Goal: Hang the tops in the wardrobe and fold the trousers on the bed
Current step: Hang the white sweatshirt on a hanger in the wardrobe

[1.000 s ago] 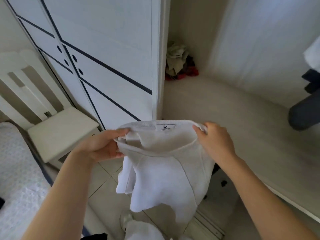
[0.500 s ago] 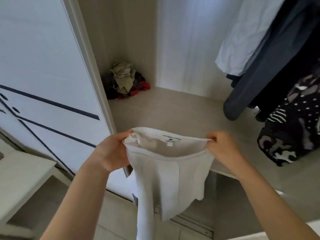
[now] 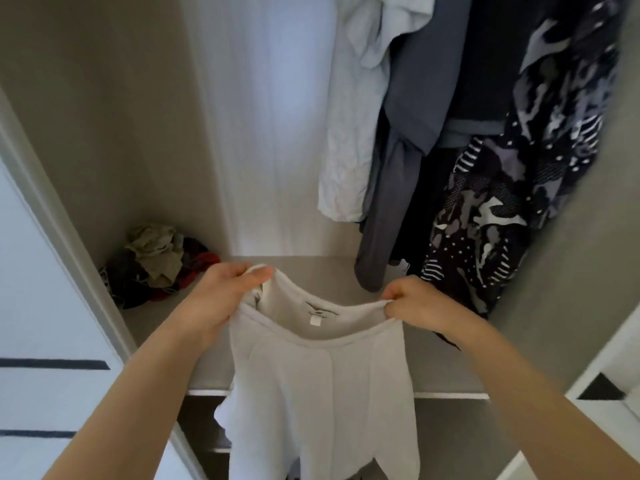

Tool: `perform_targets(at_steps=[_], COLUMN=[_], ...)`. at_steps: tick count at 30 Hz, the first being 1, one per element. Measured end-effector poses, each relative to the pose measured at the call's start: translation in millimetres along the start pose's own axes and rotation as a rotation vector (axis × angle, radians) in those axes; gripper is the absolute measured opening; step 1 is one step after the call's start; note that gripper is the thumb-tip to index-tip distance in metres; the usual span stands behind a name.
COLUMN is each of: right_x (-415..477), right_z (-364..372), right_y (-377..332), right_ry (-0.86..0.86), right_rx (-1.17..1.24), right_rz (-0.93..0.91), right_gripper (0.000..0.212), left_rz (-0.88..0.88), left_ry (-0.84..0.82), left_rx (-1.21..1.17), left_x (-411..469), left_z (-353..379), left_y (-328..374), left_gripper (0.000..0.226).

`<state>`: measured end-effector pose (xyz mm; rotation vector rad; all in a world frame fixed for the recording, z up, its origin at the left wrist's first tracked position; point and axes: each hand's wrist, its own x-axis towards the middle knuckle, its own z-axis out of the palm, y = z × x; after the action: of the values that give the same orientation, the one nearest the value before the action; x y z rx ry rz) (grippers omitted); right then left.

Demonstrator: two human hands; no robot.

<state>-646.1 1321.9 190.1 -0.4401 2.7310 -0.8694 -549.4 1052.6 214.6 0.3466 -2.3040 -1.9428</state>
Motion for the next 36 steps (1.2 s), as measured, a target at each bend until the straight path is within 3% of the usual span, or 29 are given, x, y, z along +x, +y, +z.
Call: perform_targets(at_steps=[7,13,16,18,31,34,36], right_x=[-7,-31,-47,-53,-47,-35,-28], right_z=[-57,-123,-158,-179,-264,-286,-299], right_y=[-49,-119,-156,-179,-306,-327,-336], right_ry=[0.066,0.321,0.452,0.53,0.91,0.984,1.01], right_rx=[-0.031,-0.11,-0.153,-0.182,-0.314,-0.323,-0.318], right_rz=[-0.099,-0.302,-0.394,-0.439,-0.695,-0.65,-0.605], right_gripper=[0.025,0.025,0.025,0.029,0.022,0.015,0.03], left_rz=[0.128,0.201,0.232,0.274,0.552,0.591,0.6], left_ry=[0.042,-0.001,0.002,0.02,0.233,0.269,0.272], left_rx=[-0.188,-0.18,-0.152,-0.133,0.002,0.025,0.023], left_x=[20,31,35,37,60,67,72], left_z=[6,5,3,3,-21,-29,-31], left_y=[72,128,152,168,247,259,267], left_gripper=[0.037,0.02,0.023,0.011,0.03,0.031,0.029])
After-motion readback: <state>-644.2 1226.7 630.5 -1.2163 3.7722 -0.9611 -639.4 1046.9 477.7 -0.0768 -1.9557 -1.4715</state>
